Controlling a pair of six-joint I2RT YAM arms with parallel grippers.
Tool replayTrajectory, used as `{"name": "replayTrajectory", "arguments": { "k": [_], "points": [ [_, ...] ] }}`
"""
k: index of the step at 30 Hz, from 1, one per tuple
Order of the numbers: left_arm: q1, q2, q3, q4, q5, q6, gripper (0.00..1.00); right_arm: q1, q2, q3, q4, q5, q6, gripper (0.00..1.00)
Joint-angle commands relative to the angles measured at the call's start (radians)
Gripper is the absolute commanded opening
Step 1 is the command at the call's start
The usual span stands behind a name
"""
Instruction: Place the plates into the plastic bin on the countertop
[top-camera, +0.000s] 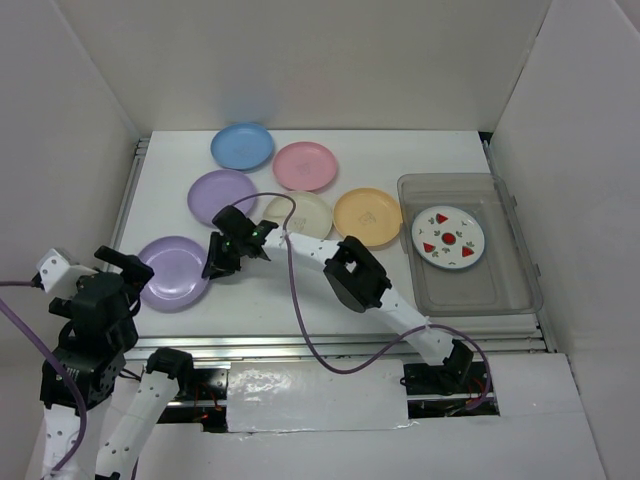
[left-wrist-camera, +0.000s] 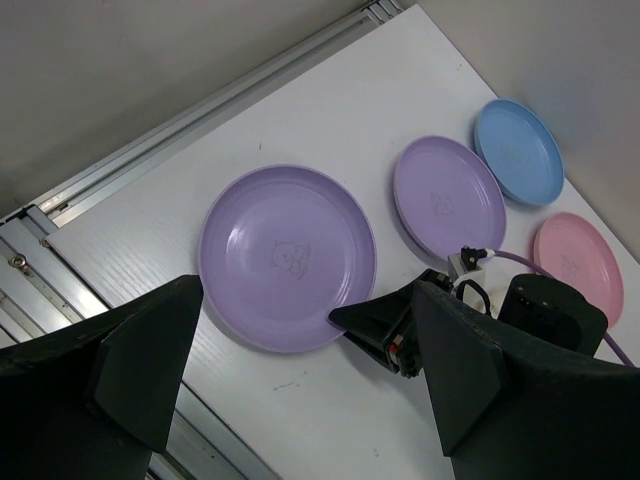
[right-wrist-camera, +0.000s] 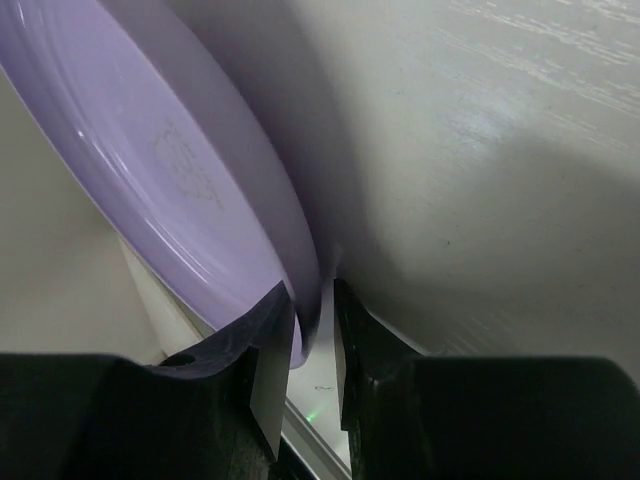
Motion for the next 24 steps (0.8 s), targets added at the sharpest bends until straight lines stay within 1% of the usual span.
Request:
{"name": "replayTrajectory", "arguments": {
  "k": [1,3,5,7,9,10,11,12,13,14,15,16,17,18,20,21,22,23,24],
  "points": [
    [0.006,-0.006,-0.001,0.038,0.005,0.028,0.99,-0.003,-0.005,-0.035,-0.021,0.032,-0.001,0.3],
    [0.004,-0.009,-0.003,0.04,0.006,0.031,0.99,-0.001,-0.005,-0.032,-0.026,0.038,-0.003,0.26],
    [0.006,-0.009,-0.004,0.041,0.008,0.032,0.99,0.002,-0.011,-0.047,-0.02,0.04,0.0,0.16],
    [0.006,-0.009,-0.006,0.043,0.011,0.035,0.99,-0.003,-0.028,-0.082,0.02,0.04,0.006,0.0],
    [0.006,-0.008,-0.006,0.044,0.011,0.038,0.99,-0.004,-0.096,-0.201,0.083,0.038,0.026,0.0],
    [0.004,-0.006,-0.005,0.046,0.01,0.038,0.99,-0.004,-0.176,-0.254,0.165,0.029,0.028,0.0],
    [0.006,-0.005,-0.006,0.046,0.011,0.04,0.99,-0.01,-0.228,-0.356,0.203,0.034,0.029,0.0],
    [0.006,-0.005,-0.006,0.047,0.011,0.04,0.99,-0.015,-0.28,-0.405,0.233,0.04,0.026,0.0],
    [0.006,-0.005,-0.006,0.047,0.013,0.041,0.99,-0.024,-0.392,-0.45,0.273,0.054,0.022,0.0],
    [0.006,-0.003,-0.006,0.047,0.014,0.041,0.99,-0.029,-0.452,-0.535,0.286,0.057,0.011,0.0],
    [0.006,-0.003,-0.006,0.047,0.011,0.041,0.99,-0.061,-0.506,-0.573,0.295,0.063,0.002,0.0],
    [0.006,-0.002,-0.006,0.047,0.014,0.043,0.99,-0.079,-0.562,-0.607,0.28,0.066,-0.01,0.0],
    [0.006,0.0,-0.006,0.049,0.016,0.043,0.99,-0.101,-0.668,-0.659,0.261,0.084,-0.038,0.0],
    [0.006,0.003,-0.006,0.047,0.016,0.044,0.99,-0.154,-0.763,-0.679,0.19,0.101,-0.058,0.0],
    [0.006,0.005,-0.008,0.052,0.023,0.052,0.99,-0.217,-0.849,-0.729,0.102,0.168,-0.115,0.0],
    [0.006,0.005,-0.008,0.055,0.025,0.055,0.99,-0.304,-0.888,-0.761,0.074,0.169,-0.127,0.0],
    [0.004,0.005,-0.009,0.058,0.029,0.06,0.99,-0.361,-0.934,-0.798,0.053,0.158,-0.138,0.0],
    [0.004,0.006,-0.011,0.066,0.042,0.064,0.99,-0.419,-1.012,-0.878,0.048,0.143,-0.161,0.0],
    [0.006,0.006,-0.015,0.069,0.051,0.077,0.99,-0.481,-1.044,-0.915,0.036,0.14,-0.172,0.0]
  ]
}}
